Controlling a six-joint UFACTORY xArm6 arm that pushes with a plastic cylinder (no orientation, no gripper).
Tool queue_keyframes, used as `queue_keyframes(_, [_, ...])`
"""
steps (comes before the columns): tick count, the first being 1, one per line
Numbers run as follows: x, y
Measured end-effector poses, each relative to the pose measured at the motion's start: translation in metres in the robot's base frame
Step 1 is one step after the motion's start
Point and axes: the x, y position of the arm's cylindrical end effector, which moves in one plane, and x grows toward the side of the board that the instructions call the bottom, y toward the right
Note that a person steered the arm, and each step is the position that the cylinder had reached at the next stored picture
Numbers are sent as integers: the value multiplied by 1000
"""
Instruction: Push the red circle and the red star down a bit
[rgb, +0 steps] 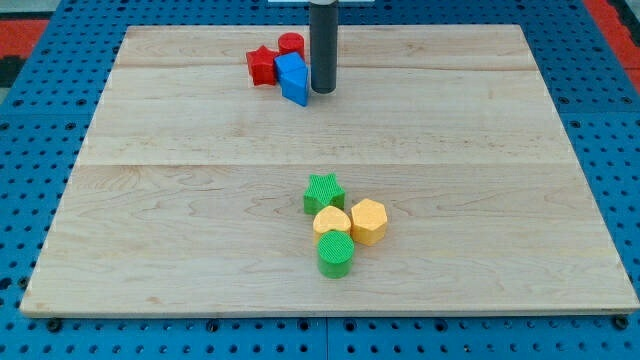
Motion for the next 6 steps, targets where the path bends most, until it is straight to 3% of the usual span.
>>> queue_keyframes(3, [0,7])
queue_keyframes(5, [-86,-2])
queue_keyframes(6, [-97,-41])
